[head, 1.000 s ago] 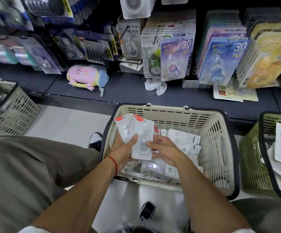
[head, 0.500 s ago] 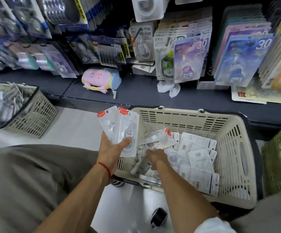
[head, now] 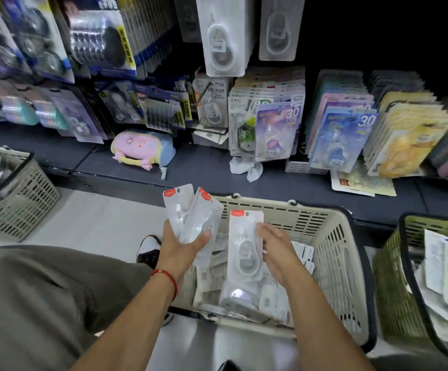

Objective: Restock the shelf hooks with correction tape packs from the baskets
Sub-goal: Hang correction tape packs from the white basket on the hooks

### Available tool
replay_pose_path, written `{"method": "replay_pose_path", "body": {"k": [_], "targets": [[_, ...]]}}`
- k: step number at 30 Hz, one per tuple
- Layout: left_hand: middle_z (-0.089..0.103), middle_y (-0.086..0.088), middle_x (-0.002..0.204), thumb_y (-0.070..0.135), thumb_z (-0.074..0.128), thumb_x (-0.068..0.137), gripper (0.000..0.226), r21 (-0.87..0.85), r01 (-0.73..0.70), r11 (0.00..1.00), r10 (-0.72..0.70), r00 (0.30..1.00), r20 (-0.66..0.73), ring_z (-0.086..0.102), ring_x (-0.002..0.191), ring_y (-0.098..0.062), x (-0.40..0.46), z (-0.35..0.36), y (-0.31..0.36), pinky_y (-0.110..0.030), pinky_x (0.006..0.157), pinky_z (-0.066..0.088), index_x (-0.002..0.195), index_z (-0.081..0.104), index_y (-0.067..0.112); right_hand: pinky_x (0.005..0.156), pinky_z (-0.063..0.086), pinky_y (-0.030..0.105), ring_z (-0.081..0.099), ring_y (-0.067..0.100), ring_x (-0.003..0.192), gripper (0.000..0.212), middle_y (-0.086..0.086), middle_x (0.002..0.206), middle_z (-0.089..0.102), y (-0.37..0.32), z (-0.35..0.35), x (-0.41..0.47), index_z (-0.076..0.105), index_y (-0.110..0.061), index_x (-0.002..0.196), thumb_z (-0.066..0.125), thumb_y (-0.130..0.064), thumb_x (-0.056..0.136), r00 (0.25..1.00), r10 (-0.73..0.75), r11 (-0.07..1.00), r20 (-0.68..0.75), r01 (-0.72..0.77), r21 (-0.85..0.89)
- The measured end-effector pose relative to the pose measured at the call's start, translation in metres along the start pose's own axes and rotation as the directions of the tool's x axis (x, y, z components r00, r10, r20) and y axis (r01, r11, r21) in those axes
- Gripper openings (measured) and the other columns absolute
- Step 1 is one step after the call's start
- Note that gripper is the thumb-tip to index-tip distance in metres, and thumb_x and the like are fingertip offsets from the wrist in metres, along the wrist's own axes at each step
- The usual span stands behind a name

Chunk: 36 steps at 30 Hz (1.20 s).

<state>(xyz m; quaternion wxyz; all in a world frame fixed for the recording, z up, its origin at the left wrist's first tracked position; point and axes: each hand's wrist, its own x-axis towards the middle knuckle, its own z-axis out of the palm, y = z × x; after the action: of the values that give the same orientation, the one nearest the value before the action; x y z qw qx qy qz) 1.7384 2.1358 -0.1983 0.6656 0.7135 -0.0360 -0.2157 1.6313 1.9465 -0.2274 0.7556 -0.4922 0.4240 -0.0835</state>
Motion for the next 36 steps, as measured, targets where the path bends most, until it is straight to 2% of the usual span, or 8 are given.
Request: {"method": "replay_pose_path", "body": {"k": [3,6,9,13,21,25,30,36], "targets": [[0.075,0.0,0.126,0.03,0.092,0.074,0.062,-0.147,0.044,0.988,-0.015,0.981,0.195,0.072,0.117,-0.027,-0.009,0.019,0.016,-0.058,0.097,0.058,0.127,0.063,0.038,0.087,0.057,0.043,0.064,0.021,0.086,0.029,0.017,0.095,0.074,-0.046,0.013,-0.007,0.072,-0.006,0.101,0.057,-0.03,0.107,0.977,-0.201,0.978,-0.073,0.196,-0.065],[0.073,-0.003,0.13,0.019,0.091,0.076,0.068,-0.187,0.036,0.982,0.028,0.944,0.329,0.07,0.121,-0.027,-0.008,0.032,0.042,-0.058,0.099,0.057,0.134,0.059,0.035,0.068,0.041,0.035,0.05,0.018,0.071,0.037,-0.001,0.068,0.057,-0.088,0.026,-0.018,0.063,-0.008,0.08,0.056,-0.035,0.104,0.899,-0.401,0.902,-0.175,0.355,-0.245],[0.07,-0.003,0.136,0.002,0.094,0.07,0.091,-0.175,-0.033,0.984,0.091,0.937,0.338,0.066,0.127,-0.025,0.006,0.039,0.084,-0.051,0.107,0.053,0.145,0.049,0.027,0.068,0.039,0.038,0.048,0.02,0.069,0.041,-0.002,0.066,0.053,-0.129,0.038,-0.027,0.054,-0.01,0.073,0.053,-0.036,0.105,0.811,-0.553,0.798,-0.189,0.451,-0.4],[0.071,-0.005,0.133,-0.009,0.087,0.073,0.085,-0.177,-0.155,0.972,0.213,0.901,0.379,0.068,0.124,-0.027,0.031,0.047,0.152,-0.055,0.106,0.053,0.143,0.051,0.023,0.067,0.037,0.037,0.046,0.017,0.069,0.037,-0.004,0.072,0.051,-0.191,0.056,-0.036,0.053,-0.018,0.078,0.049,-0.041,0.107,0.772,-0.63,0.735,-0.089,0.554,-0.391],[0.068,-0.011,0.137,-0.007,0.087,0.075,0.085,-0.343,-0.327,0.881,0.438,0.836,0.33,0.066,0.126,-0.032,0.076,0.065,0.253,-0.056,0.107,0.052,0.147,0.047,0.017,0.091,0.062,0.044,0.074,0.004,0.1,0.053,-0.016,0.108,0.076,-0.274,0.057,-0.049,0.061,-0.038,0.118,0.071,-0.068,0.076,0.741,-0.644,0.677,0.189,0.667,-0.31],[0.071,-0.005,0.133,0.004,0.091,0.073,0.082,-0.356,-0.392,0.849,0.498,0.818,0.289,0.069,0.123,-0.026,0.091,0.074,0.255,-0.053,0.101,0.057,0.143,0.051,0.023,0.087,0.062,0.053,0.075,0.012,0.101,0.057,-0.01,0.109,0.077,-0.282,0.046,-0.036,0.055,-0.038,0.123,0.07,-0.069,0.077,0.661,-0.738,0.591,0.137,0.73,-0.343],[0.072,0.007,0.127,0.012,0.097,0.067,0.085,-0.309,-0.471,0.826,0.523,0.845,0.113,0.07,0.118,-0.014,0.11,0.075,0.251,-0.047,0.101,0.057,0.137,0.052,0.031,0.083,0.059,0.038,0.073,0.007,0.099,0.029,-0.008,0.113,0.075,-0.298,0.038,-0.017,0.052,-0.04,0.118,0.069,-0.045,0.097,0.584,-0.812,0.542,0.019,0.764,-0.351],[0.072,0.013,0.125,0.024,0.095,0.064,0.083,-0.292,-0.545,0.786,0.578,0.815,0.035,0.07,0.115,-0.008,0.111,0.071,0.249,-0.028,0.088,0.061,0.135,0.053,0.036,0.067,0.063,0.033,0.076,0.008,0.083,0.032,-0.012,0.097,0.077,-0.304,0.04,-0.016,0.058,-0.029,0.12,0.074,-0.04,0.095,0.564,-0.824,0.544,-0.053,0.762,-0.352]]}}
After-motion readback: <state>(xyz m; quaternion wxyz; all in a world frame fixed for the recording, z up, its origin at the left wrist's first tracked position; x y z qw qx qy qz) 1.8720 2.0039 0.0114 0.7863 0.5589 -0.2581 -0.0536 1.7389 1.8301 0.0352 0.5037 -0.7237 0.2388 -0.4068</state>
